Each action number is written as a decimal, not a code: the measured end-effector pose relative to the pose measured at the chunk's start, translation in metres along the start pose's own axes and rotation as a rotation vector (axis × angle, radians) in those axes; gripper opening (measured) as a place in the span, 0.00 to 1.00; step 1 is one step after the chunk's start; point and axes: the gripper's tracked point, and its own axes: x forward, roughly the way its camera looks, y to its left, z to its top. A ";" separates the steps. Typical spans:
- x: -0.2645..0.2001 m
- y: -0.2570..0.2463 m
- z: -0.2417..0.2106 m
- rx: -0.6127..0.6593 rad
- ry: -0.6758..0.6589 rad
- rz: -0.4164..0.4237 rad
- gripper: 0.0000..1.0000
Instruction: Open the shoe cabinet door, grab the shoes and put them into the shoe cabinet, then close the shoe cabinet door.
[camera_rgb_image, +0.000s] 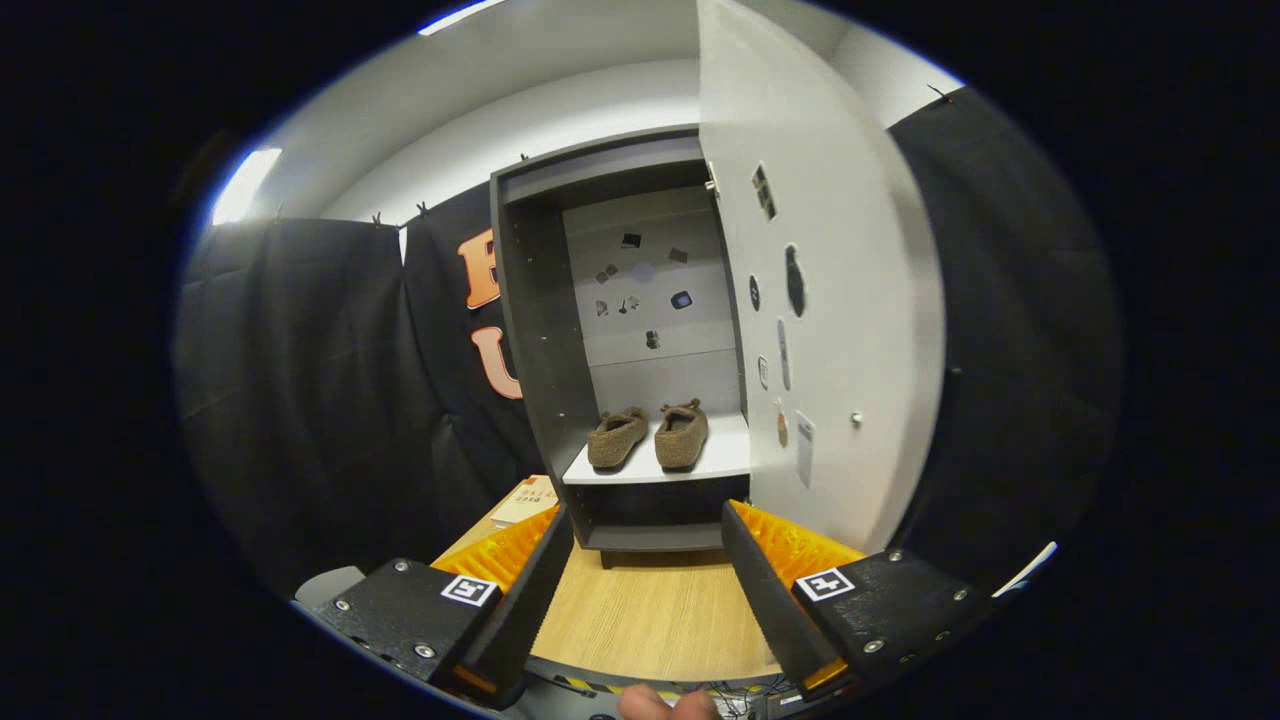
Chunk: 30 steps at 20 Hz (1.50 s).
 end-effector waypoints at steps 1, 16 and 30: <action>-0.010 -0.008 0.003 -0.013 -0.008 0.013 0.93; -0.034 -0.160 0.043 -0.065 -0.076 -0.011 0.93; -0.003 -0.137 0.040 -0.047 -0.033 -0.028 0.91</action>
